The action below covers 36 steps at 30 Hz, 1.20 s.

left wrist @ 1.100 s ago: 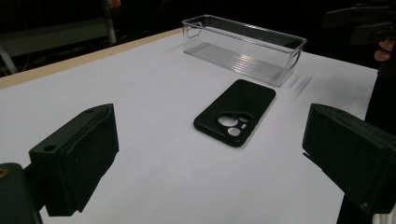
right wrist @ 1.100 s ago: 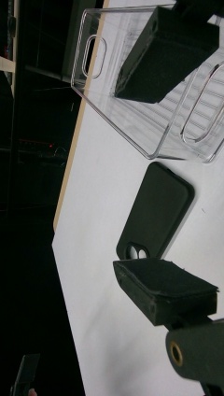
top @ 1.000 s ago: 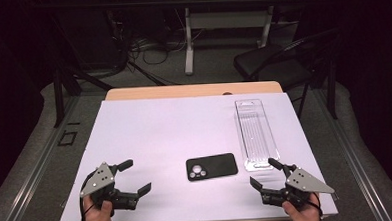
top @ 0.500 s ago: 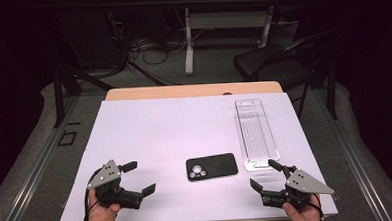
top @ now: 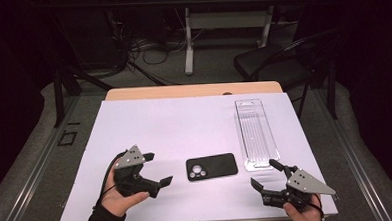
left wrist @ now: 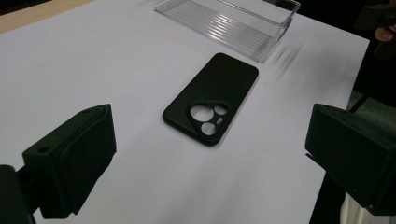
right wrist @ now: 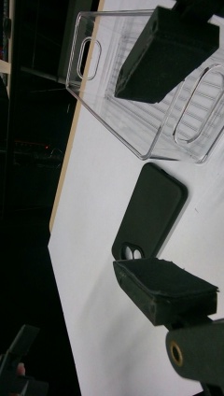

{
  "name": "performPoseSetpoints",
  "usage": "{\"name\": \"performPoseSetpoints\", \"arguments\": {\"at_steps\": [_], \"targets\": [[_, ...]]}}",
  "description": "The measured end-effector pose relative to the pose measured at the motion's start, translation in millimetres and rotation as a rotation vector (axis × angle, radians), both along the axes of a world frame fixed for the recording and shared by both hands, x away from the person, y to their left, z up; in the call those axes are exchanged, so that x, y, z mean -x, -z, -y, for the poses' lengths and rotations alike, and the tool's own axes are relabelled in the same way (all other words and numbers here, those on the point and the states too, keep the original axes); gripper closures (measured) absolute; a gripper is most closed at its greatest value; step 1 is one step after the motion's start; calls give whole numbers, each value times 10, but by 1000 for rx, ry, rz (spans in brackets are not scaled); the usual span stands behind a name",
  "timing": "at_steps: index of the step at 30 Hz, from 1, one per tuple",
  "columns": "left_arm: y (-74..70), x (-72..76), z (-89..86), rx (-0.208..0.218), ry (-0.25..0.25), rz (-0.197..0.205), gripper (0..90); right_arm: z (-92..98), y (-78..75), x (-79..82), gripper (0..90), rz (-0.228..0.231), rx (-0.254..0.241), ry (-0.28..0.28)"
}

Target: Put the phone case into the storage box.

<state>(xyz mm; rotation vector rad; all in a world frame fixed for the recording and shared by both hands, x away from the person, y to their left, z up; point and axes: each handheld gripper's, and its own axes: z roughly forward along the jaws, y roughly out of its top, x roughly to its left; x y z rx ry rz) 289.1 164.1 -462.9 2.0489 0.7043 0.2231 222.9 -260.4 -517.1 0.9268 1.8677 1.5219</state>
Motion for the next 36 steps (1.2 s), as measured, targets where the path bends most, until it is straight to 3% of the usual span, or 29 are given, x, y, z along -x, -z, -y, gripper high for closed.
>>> {"name": "performPoseSetpoints", "arguments": {"at_steps": [6, 10, 17, 25, 33, 36], "targets": [[-27, -159, 229, 1, 29, -5, 147, -1, 13, -7, 140, -5, 1, -1], [-38, -247, 390, -5, 43, -23, 163, 1, 18, -9, 140, -5, 3, -2], [-61, -345, 604, -11, 70, -27, 352, -2, 17, -4, 140, -4, 6, -7], [-46, -501, 780, 12, 72, -29, 520, 5, 21, -5, 140, -7, 7, -7], [-15, -616, 926, 0, 82, -41, 590, 1, 26, -7, 140, -10, 13, -12], [13, -657, 1002, -30, 93, -40, 590, -1, 30, -8, 140, -16, 12, -15]]}}
